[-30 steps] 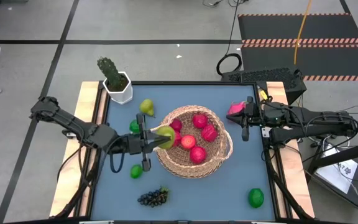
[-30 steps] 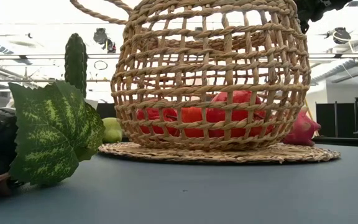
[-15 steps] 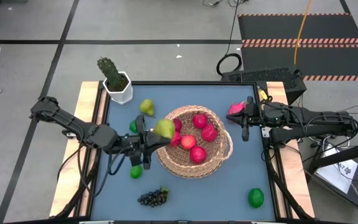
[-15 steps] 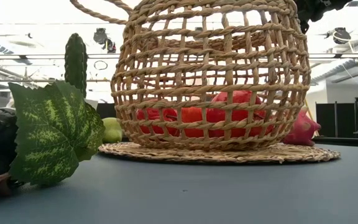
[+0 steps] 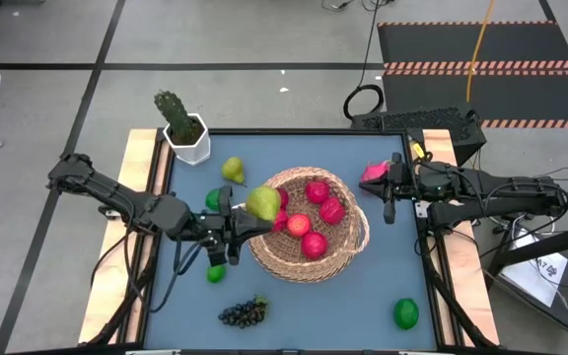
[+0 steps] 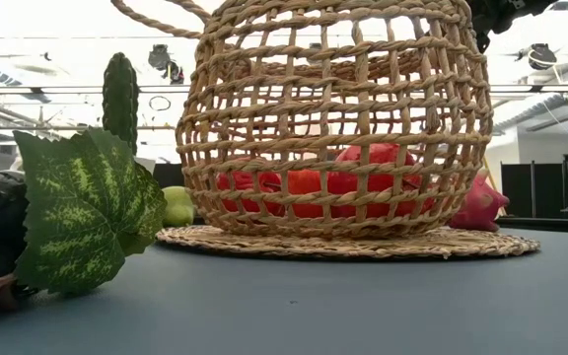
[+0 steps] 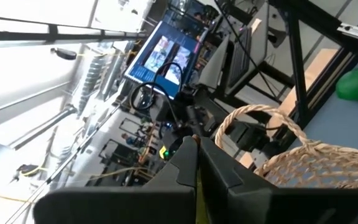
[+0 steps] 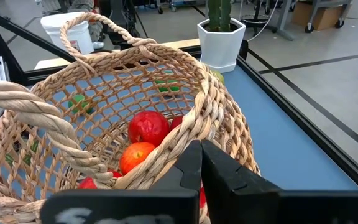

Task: Build produce basket
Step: Put the bottom light green pear into the brown basket

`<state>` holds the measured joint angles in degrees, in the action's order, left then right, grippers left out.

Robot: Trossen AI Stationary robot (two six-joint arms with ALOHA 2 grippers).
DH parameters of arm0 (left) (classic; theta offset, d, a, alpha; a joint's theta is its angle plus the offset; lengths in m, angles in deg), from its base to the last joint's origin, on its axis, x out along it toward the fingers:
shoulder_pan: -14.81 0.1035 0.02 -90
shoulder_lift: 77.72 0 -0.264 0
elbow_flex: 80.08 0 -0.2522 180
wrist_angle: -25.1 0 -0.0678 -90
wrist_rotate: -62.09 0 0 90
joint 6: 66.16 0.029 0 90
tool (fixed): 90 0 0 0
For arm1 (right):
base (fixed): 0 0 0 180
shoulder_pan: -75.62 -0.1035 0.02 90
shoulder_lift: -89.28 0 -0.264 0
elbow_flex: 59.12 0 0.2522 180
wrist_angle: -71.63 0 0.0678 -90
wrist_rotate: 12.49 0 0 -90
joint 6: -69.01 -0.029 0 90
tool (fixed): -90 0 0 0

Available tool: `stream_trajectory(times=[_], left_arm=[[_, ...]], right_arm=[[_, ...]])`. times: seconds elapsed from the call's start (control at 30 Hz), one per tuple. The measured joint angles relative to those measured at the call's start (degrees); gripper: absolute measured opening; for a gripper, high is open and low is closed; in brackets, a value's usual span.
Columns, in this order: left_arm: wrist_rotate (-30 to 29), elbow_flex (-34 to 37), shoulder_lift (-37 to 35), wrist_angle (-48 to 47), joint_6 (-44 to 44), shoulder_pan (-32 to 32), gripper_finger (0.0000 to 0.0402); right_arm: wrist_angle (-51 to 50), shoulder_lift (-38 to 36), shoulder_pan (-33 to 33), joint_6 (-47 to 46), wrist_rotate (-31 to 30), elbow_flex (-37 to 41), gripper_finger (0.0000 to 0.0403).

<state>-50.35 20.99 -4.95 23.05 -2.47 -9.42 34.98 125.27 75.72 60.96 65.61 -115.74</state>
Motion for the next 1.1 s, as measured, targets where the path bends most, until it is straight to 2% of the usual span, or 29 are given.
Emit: stream_trajectory(times=[0.23, 0.47, 0.83, 1.1], left_arm=[[1.59, 0.00, 0.00, 0.02, -0.03, 0.71, 0.0003], [1.62, 0.00, 0.00, 0.17, -5.11, 0.71, 0.0004], [1.29, 0.00, 0.00, 2.17, -24.67, 0.71, 0.0004], [-3.64, 0.00, 0.00, 1.87, -43.74, 0.71, 0.0005]], right_arm=[[0.02, 0.00, 0.00, 0.21, 0.01, 0.00, 0.0000], [0.22, 0.00, 0.00, 0.22, 0.00, 0.00, 0.0000], [0.42, 0.01, 0.01, 0.22, 0.02, 0.00, 0.0000], [0.42, 0.00, 0.00, 0.20, 0.02, 0.00, 0.0000]])
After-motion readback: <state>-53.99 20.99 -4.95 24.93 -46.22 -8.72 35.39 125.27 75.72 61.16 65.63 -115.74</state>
